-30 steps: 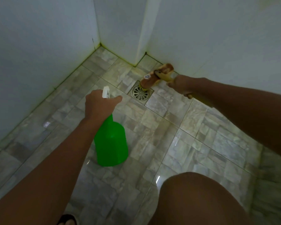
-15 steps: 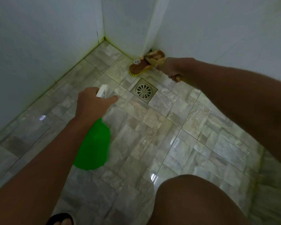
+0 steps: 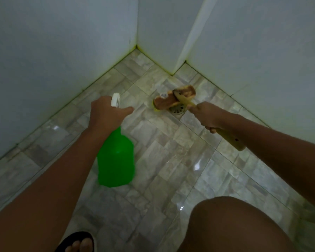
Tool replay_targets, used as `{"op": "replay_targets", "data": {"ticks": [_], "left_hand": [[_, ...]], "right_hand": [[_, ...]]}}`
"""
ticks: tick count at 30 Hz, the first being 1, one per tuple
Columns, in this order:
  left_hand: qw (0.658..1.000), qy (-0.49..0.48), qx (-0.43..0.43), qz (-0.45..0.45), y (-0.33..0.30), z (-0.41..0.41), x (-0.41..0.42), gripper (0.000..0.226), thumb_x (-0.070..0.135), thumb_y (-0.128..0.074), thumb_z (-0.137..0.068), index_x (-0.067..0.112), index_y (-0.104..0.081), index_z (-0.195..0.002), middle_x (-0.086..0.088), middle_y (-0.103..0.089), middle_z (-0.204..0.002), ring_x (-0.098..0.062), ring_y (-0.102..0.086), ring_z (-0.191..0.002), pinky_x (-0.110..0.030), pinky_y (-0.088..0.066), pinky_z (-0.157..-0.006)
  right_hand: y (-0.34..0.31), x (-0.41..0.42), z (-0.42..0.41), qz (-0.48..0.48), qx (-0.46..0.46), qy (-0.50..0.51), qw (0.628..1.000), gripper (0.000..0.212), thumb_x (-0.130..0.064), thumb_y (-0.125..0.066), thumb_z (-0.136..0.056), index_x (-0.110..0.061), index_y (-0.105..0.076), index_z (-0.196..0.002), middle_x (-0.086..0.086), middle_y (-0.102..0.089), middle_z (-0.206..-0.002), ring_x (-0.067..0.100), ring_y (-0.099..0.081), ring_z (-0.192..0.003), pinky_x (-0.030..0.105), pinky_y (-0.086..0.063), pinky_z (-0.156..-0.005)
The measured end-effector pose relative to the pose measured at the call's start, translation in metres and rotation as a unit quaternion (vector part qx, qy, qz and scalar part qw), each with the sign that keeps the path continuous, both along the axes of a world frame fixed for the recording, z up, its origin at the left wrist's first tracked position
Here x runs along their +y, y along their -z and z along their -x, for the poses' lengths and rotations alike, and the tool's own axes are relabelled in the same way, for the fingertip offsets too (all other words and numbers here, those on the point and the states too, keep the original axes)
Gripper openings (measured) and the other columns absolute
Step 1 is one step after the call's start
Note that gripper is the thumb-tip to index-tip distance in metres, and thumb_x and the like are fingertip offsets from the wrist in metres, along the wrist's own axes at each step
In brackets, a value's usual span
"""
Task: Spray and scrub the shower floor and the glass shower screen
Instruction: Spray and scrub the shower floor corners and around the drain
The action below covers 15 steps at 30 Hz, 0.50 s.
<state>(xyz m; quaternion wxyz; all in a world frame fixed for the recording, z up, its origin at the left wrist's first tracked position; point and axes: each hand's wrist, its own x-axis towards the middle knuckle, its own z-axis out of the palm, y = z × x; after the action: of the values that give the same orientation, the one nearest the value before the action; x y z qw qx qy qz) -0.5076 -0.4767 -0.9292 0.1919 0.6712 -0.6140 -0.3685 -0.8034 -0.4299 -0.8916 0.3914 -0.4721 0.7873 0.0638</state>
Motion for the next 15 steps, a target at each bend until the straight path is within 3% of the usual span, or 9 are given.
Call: {"op": "replay_targets", "data": {"ticks": [4,6,8,10,13,15], "left_hand": [[0.998,-0.058,-0.016,0.01,-0.001,-0.012,0.001,0.051,0.047,-0.083,-0.083,0.014,-0.051,-0.061,-0.004,-0.057,-0.067,-0.026,-0.06,-0.073,-0.032,-0.04,-0.065],[0.996,-0.081,-0.016,0.021,-0.001,-0.017,0.004,0.051,0.047,-0.084,-0.083,0.015,-0.052,-0.059,0.0,-0.054,-0.063,-0.023,-0.057,-0.068,-0.033,-0.038,-0.063],[0.995,-0.098,0.009,0.031,0.0,-0.027,0.003,0.049,0.048,-0.087,-0.08,0.009,-0.062,-0.064,-0.008,-0.063,-0.067,-0.023,-0.058,-0.066,-0.039,-0.046,-0.062],[0.993,-0.107,0.026,0.037,-0.001,-0.039,0.0,0.052,0.048,-0.089,-0.077,-0.001,-0.071,-0.076,-0.019,-0.072,-0.079,-0.026,-0.065,-0.07,-0.047,-0.056,-0.069],[0.991,-0.121,0.037,0.035,0.0,-0.049,-0.003,0.053,0.051,-0.086,-0.078,-0.001,-0.075,-0.075,-0.019,-0.074,-0.076,-0.032,-0.074,-0.074,-0.051,-0.062,-0.075],[0.991,-0.127,0.029,0.032,0.003,-0.049,0.0,0.057,0.061,-0.083,-0.074,0.006,-0.07,-0.064,-0.011,-0.07,-0.069,-0.035,-0.074,-0.077,-0.047,-0.061,-0.073]], "right_hand": [[-0.023,-0.038,-0.037,0.084,-0.006,-0.066,0.994,0.042,-0.047,-0.033,-0.105,-0.008,-0.049,-0.101,0.011,-0.055,-0.073,0.021,-0.052,-0.044,0.022,-0.042,-0.033],[-0.031,-0.066,-0.058,0.118,-0.003,-0.101,0.988,0.035,-0.04,-0.031,-0.106,-0.015,-0.048,-0.089,0.013,-0.057,-0.081,0.019,-0.05,-0.047,0.02,-0.041,-0.039],[-0.033,-0.096,-0.076,0.146,0.021,-0.114,0.982,0.037,-0.037,-0.033,-0.106,-0.016,-0.047,-0.079,0.012,-0.056,-0.084,0.016,-0.048,-0.053,0.024,-0.038,-0.045],[-0.03,-0.127,-0.089,0.169,0.053,-0.127,0.976,0.035,-0.036,-0.036,-0.105,-0.013,-0.05,-0.083,0.007,-0.056,-0.075,0.015,-0.05,-0.054,0.026,-0.042,-0.038],[-0.024,-0.164,-0.111,0.13,0.044,-0.151,0.979,0.028,-0.021,-0.032,-0.105,-0.007,-0.055,-0.095,0.014,-0.06,-0.085,0.022,-0.055,-0.052,0.023,-0.042,-0.026],[-0.017,-0.177,-0.121,0.093,0.057,-0.158,0.981,0.024,-0.012,-0.033,-0.104,-0.011,-0.054,-0.092,0.022,-0.062,-0.097,0.031,-0.061,-0.06,0.034,-0.052,-0.041]]}}
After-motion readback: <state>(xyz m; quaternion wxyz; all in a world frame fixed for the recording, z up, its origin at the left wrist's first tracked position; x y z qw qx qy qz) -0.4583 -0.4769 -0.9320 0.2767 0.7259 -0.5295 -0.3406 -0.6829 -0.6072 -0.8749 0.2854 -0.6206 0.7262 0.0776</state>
